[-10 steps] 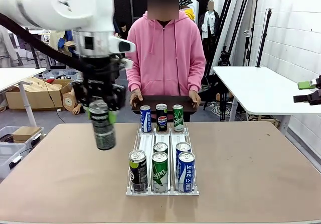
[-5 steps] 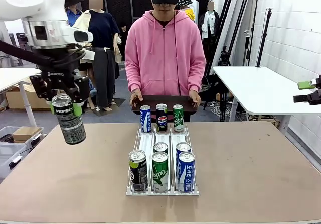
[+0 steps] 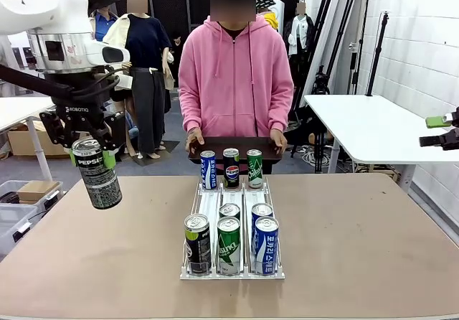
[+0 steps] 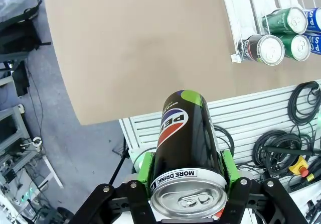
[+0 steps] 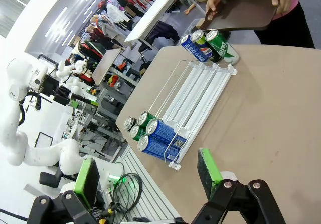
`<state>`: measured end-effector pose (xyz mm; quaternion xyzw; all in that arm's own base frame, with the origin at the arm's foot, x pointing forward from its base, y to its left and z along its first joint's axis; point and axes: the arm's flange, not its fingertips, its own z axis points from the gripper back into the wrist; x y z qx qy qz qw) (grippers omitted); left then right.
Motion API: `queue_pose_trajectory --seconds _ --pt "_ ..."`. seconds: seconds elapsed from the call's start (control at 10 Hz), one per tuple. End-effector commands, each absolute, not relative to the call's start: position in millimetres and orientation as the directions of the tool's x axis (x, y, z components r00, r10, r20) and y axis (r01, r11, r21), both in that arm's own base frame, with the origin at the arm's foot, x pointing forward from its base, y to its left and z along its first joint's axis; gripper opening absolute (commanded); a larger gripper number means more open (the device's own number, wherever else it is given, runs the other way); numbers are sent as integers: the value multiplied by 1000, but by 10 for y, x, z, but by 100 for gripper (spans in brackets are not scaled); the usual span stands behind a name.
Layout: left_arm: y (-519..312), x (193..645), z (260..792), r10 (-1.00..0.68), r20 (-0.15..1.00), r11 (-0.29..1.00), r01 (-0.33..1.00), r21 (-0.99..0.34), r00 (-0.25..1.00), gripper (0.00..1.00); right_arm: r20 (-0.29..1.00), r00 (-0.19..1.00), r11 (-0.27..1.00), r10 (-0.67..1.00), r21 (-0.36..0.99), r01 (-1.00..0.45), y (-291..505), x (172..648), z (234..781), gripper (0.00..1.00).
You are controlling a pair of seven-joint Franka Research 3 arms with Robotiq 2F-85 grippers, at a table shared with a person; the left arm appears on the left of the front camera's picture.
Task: Retrieve and hand over the desired beverage to the person.
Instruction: Pick up a can of the same type that the person held from the Automatic Can Dispenser, then place the picked can on the Handle tray extended by the person.
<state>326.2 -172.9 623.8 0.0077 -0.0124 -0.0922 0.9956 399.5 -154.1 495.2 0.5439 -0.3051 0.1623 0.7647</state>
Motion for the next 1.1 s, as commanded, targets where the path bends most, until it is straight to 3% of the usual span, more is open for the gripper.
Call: queue_pose_trajectory --seconds 0.0,1.0 --pt "-1708 3262 6286 -183 29 983 182 19 983 0 646 758 347 -86 733 -585 -1540 3995 4953 100" --pt "-1708 3262 6286 -183 29 983 182 19 983 0 646 758 347 -86 733 -585 -1540 3995 4953 100"
